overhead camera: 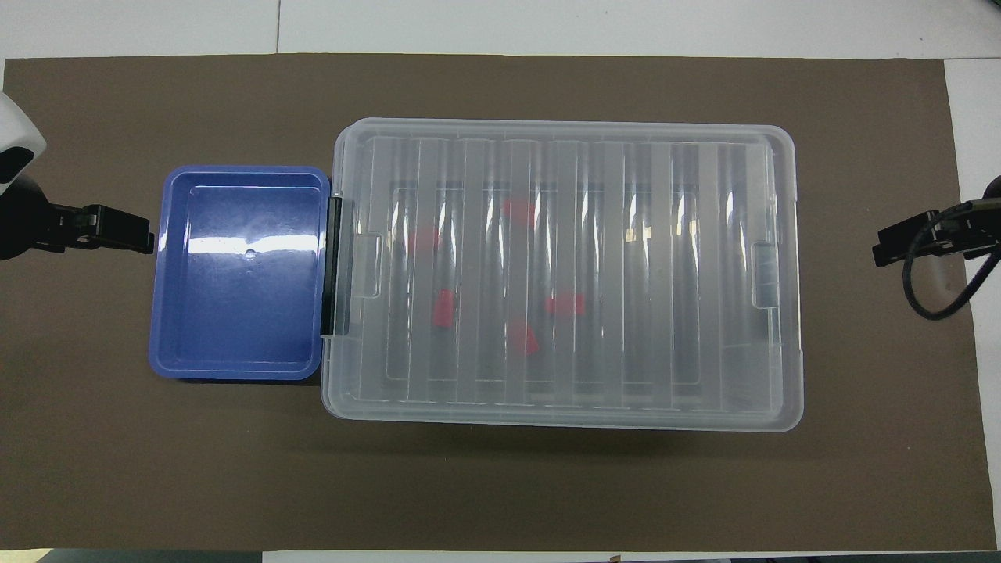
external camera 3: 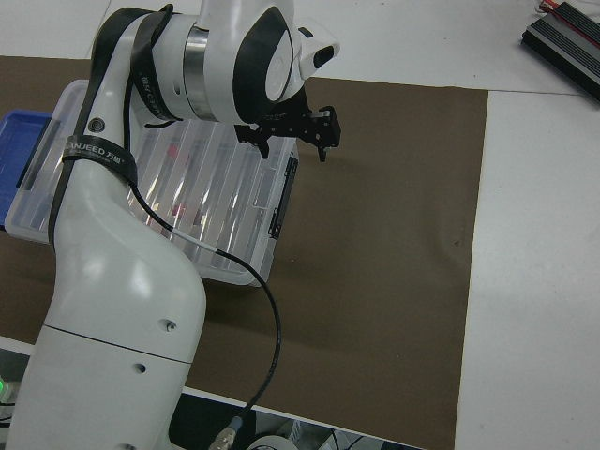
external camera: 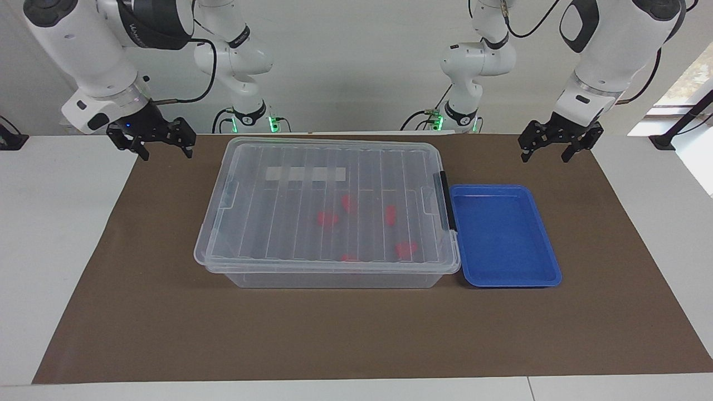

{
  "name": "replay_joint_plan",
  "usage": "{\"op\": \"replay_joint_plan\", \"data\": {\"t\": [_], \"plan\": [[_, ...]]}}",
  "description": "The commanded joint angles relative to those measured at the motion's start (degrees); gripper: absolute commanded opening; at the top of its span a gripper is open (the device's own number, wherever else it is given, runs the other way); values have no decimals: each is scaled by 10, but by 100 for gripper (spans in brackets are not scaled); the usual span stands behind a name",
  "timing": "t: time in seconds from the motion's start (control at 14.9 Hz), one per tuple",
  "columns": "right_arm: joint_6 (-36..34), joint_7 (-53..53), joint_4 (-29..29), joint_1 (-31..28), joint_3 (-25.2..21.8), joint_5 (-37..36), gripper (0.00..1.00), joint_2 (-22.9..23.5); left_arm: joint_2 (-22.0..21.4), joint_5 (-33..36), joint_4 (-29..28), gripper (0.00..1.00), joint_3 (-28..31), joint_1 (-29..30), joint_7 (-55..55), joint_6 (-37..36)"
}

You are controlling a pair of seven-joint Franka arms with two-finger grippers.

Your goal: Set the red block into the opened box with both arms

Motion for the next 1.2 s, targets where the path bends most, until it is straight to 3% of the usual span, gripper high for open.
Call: {"op": "replay_joint_plan", "data": {"t": [0.0, 1.14], "plan": [[1, 9, 1, -6, 3, -4, 100, -1, -7, 7, -6, 100, -2, 3, 6, -6], [8, 9, 2, -6, 1, -2, 100, -4, -7, 7, -6, 100, -2, 3, 6, -6]]}}
